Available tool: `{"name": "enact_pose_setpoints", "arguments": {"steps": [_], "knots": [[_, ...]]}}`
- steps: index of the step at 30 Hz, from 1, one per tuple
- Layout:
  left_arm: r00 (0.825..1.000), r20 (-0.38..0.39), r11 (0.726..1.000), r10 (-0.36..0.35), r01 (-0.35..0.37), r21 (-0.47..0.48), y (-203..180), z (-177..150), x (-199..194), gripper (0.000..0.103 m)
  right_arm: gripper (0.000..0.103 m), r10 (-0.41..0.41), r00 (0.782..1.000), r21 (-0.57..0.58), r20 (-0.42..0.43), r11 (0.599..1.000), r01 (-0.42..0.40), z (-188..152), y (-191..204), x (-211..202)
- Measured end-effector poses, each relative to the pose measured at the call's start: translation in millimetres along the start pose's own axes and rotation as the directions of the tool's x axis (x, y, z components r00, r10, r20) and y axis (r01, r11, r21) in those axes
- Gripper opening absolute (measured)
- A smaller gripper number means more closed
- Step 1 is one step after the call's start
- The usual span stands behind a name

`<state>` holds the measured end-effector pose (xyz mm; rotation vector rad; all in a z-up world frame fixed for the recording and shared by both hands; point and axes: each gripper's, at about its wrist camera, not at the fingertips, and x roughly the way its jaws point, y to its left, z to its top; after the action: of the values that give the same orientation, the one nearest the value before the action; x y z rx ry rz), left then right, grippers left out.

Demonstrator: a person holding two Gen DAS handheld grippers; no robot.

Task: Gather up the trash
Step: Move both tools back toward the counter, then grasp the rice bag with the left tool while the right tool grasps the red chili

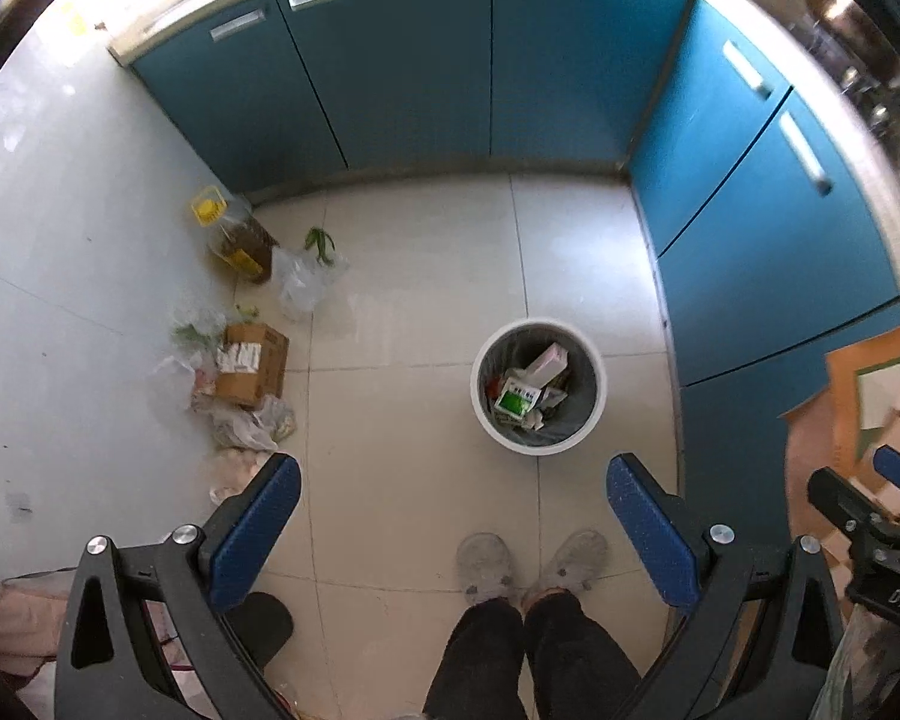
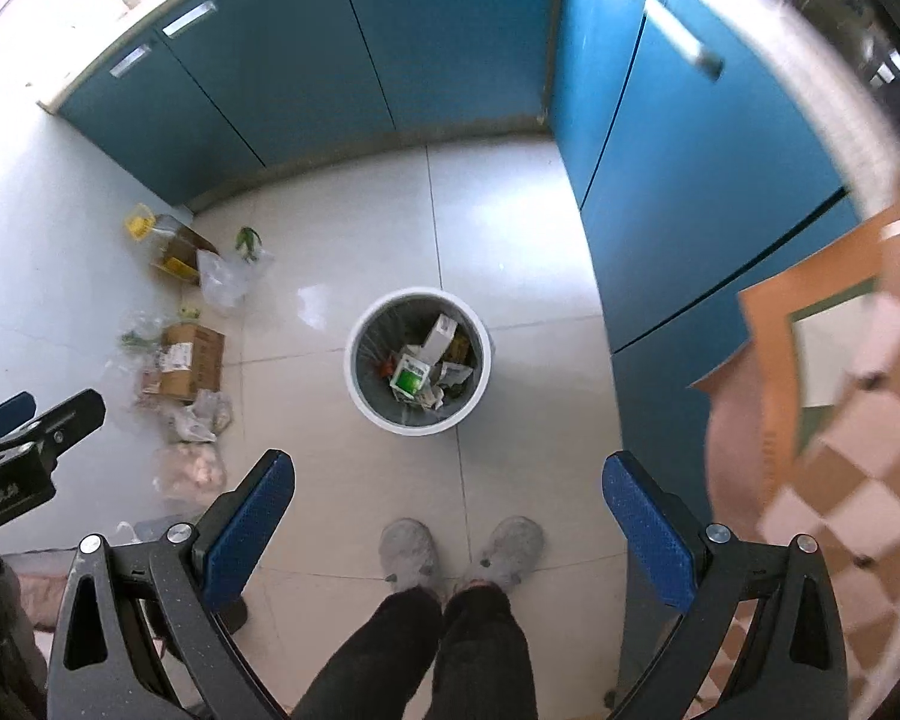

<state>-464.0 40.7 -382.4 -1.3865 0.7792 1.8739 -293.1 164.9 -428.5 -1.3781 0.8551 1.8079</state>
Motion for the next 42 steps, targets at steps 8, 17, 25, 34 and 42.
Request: {"name": "enact_pose_setpoints", "arguments": {"steps": [8,17,25,34,42], "knots": [[0.995,0.084,0.998,0.044,-0.048,0.045,1.2,-15.1,-90.6,0.103,0.103,0.037,0.995,0.021,0.097,0.999,-0.039,-9.3,15.7,-130.4],[0.969,0.245,0.986,-0.039,-0.004,0.169,-45.2,-8.8,-155.1,0.103,0.103,0.124,0.972,0.196,0.198,0.967,-0.163,-45.9,-10.6,-204.5],[0.953,0.208,0.888,-0.219,0.107,0.448,-201.4,-22.6,-179.9,0.103,0.103,0.014,0.961,0.528,0.276,0.833,-0.164,-122.2,-155.8,-251.2],[0.953,-0.092,0.613,-0.289,0.258,0.747,-459.0,-103.2,-130.7,0.103,0.074,-0.202,0.947,0.875,0.25,0.465,-0.132,-297.4,-386.7,-277.6],[0.953,-0.28,0.456,-0.115,0.301,0.837,-589.6,-170.1,-58.4,0.103,0.074,-0.121,0.981,0.934,0.153,0.341,-0.104,-382.2,-509.2,-240.9]]}}
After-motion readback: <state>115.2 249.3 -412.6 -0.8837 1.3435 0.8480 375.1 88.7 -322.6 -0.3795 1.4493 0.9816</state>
